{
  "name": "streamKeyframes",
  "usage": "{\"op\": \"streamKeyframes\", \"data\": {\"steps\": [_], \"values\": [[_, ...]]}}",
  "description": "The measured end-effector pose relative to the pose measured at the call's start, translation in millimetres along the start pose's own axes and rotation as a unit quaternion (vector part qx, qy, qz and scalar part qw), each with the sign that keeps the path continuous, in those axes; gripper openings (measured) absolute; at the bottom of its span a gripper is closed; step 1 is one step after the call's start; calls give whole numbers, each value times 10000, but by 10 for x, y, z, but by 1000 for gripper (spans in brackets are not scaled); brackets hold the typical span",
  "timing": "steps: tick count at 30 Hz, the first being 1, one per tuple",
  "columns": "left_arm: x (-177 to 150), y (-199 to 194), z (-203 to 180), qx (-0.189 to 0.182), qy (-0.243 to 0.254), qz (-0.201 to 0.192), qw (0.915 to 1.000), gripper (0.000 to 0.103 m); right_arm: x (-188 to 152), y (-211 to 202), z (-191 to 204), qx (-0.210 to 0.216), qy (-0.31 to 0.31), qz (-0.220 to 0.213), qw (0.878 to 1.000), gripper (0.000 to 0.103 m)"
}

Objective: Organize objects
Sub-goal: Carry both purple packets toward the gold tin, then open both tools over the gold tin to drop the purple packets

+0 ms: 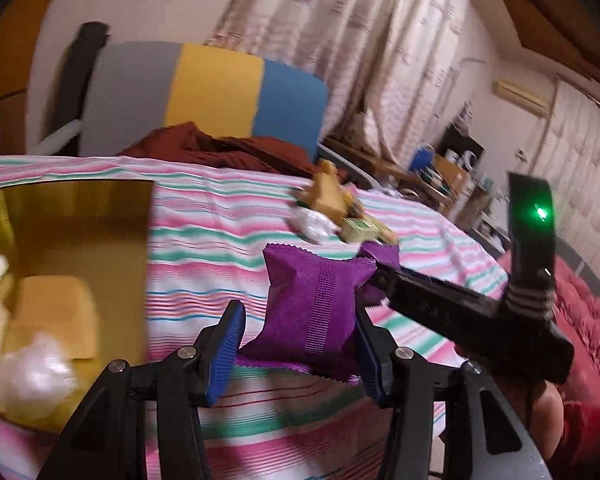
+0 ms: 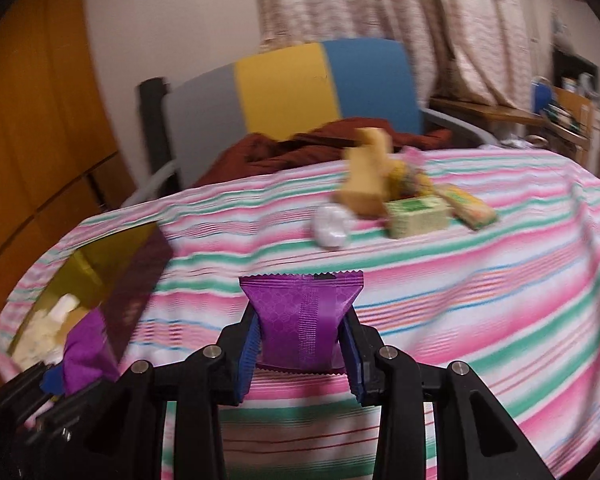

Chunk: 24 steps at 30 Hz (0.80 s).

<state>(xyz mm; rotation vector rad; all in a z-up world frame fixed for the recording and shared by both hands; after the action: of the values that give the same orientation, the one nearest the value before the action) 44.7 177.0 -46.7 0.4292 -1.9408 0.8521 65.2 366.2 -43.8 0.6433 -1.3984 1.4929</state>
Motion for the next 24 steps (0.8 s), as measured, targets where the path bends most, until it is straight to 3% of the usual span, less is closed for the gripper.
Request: {"op": "streamKeyframes", "data": {"steps": [6,12,18,21,23,24], "values": [[209,-319,522,568,-346,-343,9972,53,-16,-17,534,780,-2,149,9968,37],[408,-525,1144,1283,-657,-575,9879,53,24,-130,1093,1604,-161,154,9868,37],[477,-459,1588,1658,-939,-336,9811,53,-56,-83,1514,2102,-267,360,9766,38],[465,-350,1708,1725,-1010,-78,9798,53,-133,-16,1601,2134,-352,533,9749,40],[429,-321,1731,1784,-1027,72,9786,54,-212,-2,1640,2208,-369,702,9721,45],[426,-313,1746,1860,-1033,100,9770,56,-228,-8,1632,2184,-392,694,9726,54]]}}
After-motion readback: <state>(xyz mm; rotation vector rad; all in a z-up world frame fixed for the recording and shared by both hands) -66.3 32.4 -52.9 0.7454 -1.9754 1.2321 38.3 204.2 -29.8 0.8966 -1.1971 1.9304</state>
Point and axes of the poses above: each gripper's, at about its wrist camera, not at the fingertips, and y roughly the way its jaws point, z to its left, x to its top, the point moved 2 cm from there along y, roughly the way its jaws point, and after that the axes turned 9 degrees about -z, right-handed, at the moved point
